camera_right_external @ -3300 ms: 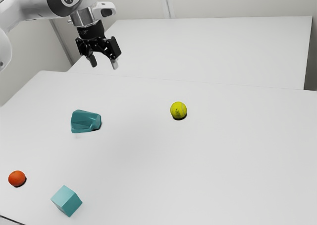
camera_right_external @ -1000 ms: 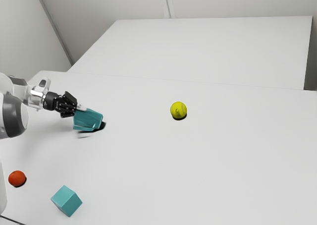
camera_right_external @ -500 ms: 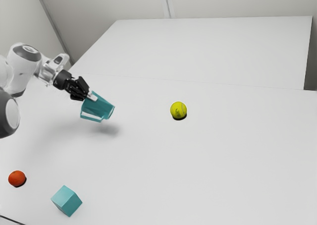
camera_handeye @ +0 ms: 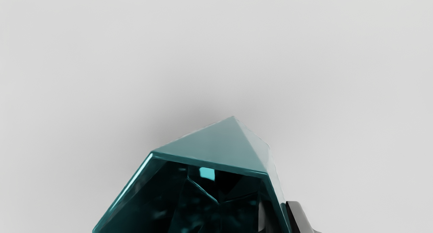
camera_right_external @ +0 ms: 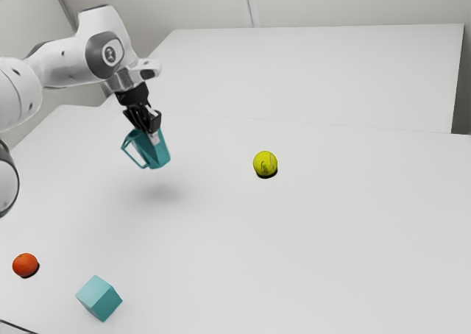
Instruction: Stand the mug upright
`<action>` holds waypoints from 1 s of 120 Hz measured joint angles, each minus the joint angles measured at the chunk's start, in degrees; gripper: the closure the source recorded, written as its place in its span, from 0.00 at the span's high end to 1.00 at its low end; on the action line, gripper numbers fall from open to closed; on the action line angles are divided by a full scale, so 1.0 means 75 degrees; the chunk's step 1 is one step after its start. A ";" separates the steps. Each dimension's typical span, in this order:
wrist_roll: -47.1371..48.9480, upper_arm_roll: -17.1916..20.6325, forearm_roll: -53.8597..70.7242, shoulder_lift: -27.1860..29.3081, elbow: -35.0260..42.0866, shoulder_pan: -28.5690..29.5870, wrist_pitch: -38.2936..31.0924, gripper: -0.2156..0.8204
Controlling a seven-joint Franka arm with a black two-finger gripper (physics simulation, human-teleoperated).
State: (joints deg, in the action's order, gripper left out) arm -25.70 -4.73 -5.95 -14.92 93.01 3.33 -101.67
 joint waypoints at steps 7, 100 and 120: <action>0.0234 0.0160 0.0288 0.0111 0.0255 -0.0045 -0.0279 0.04; 0.2192 0.0431 0.0929 -0.0331 0.1794 -0.0254 -0.2344 0.32; 0.2345 0.0438 0.0902 -0.0014 0.1793 -0.0312 -0.2316 0.58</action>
State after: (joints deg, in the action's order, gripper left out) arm -8.11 -1.45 0.82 -15.03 106.46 0.98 -119.04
